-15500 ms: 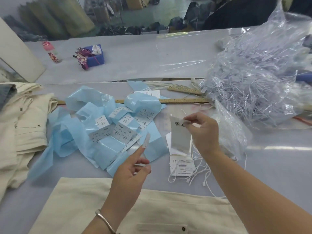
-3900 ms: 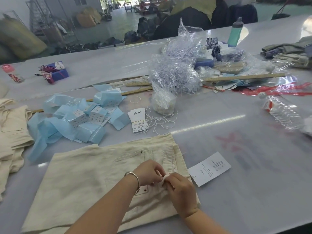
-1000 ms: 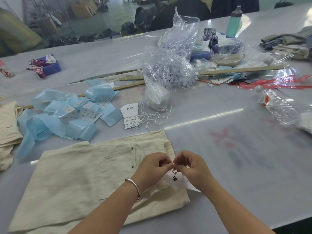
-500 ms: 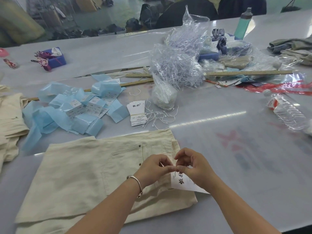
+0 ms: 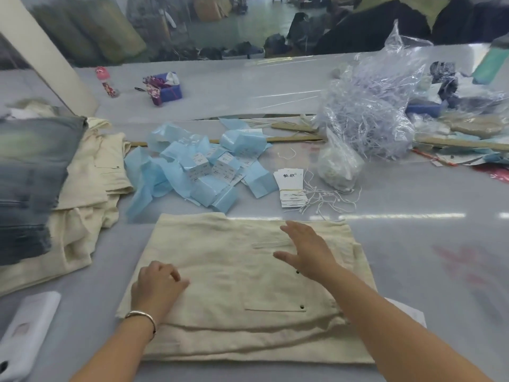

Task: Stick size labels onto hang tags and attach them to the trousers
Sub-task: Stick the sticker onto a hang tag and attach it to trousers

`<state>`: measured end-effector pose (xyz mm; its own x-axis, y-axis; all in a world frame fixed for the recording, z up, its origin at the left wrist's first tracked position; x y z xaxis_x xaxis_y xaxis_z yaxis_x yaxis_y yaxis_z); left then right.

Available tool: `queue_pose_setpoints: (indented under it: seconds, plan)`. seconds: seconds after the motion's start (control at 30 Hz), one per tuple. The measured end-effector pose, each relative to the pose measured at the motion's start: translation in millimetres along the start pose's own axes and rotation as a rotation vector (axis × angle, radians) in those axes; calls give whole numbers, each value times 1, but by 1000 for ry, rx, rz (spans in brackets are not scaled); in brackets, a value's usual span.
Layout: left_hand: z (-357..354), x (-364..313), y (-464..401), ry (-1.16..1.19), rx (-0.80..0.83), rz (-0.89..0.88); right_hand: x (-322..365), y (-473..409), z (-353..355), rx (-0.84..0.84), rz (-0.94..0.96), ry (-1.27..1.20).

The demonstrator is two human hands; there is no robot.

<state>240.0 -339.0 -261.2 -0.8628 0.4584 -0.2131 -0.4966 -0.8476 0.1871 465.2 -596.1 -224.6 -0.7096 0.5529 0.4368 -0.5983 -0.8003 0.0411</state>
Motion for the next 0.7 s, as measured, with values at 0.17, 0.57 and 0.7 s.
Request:
queue_pose_setpoints:
  seconds: [0.17,0.57,0.7]
  plan:
    - [0,96,-9,52,-48,296,-18,-49,-29,220,-108,207]
    - [49,-11,23,863,161,-40,-16,6,-13,4,-101,109]
    - [95,-90,44,1032,159,-271,-41,75,61,-255,-179,10]
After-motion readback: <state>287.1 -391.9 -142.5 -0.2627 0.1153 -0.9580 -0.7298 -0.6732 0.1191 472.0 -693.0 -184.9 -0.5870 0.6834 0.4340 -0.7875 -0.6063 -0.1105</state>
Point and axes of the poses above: each hand's wrist, its own y-axis away from the middle knuckle, its own z-axis out of the back of the hand, x = y × z, the point moved 8 cm from there along -y, towards the middle knuckle, and after that the axes turned 8 degrees about z, right-handed, at the moved point
